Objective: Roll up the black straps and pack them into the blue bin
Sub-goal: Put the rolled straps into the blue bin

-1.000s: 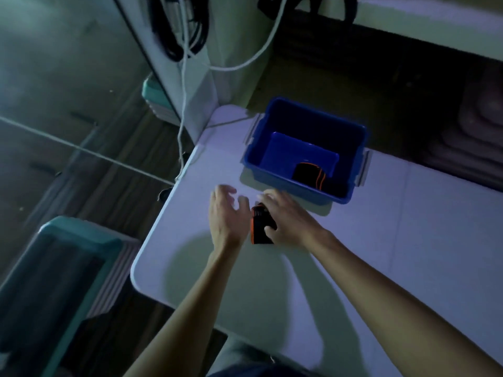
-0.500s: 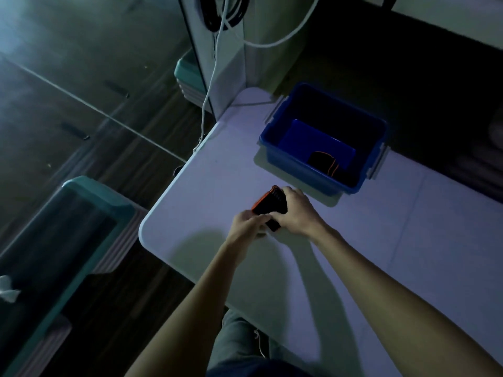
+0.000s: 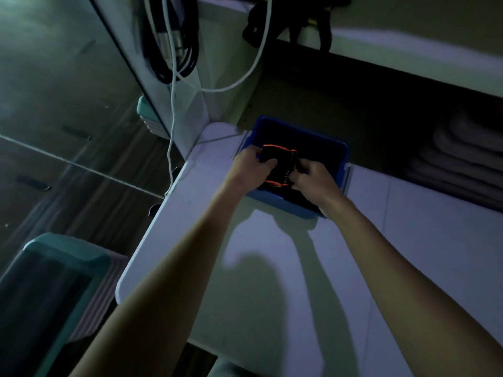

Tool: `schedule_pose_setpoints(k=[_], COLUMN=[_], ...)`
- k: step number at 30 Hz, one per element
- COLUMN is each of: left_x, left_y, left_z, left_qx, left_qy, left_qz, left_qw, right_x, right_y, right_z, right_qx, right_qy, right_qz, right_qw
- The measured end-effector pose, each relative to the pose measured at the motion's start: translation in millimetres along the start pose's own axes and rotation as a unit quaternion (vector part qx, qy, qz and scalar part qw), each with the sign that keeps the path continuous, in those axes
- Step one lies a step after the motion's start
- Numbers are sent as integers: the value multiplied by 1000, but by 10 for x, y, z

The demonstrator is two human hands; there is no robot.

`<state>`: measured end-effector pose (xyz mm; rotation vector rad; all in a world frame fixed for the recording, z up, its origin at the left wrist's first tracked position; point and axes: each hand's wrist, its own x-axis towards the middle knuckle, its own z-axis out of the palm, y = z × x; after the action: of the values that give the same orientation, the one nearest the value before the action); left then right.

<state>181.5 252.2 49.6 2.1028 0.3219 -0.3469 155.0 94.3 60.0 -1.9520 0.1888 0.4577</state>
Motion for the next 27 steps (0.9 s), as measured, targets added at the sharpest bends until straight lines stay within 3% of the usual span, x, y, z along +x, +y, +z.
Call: schedule_pose_setpoints(k=[3, 9, 21, 27], left_x=[250, 527, 619, 379], left_y=[27, -89, -102, 140], left_z=[73, 222, 320, 303], left_qx=[158, 254, 338, 366], left_qy=[-47, -148, -195, -141], left_qz=[-7, -50, -51, -25], left_qw=[986, 955, 919, 920], right_x=[277, 628, 622, 369], right_y=[93, 358, 390, 253], right_z=[31, 247, 255, -40], right_qx=[-28, -74, -134, -127], right_qy=[-13, -48, -49, -26], right_qz=[76, 150, 122, 49], right_qw=[997, 985, 982, 990])
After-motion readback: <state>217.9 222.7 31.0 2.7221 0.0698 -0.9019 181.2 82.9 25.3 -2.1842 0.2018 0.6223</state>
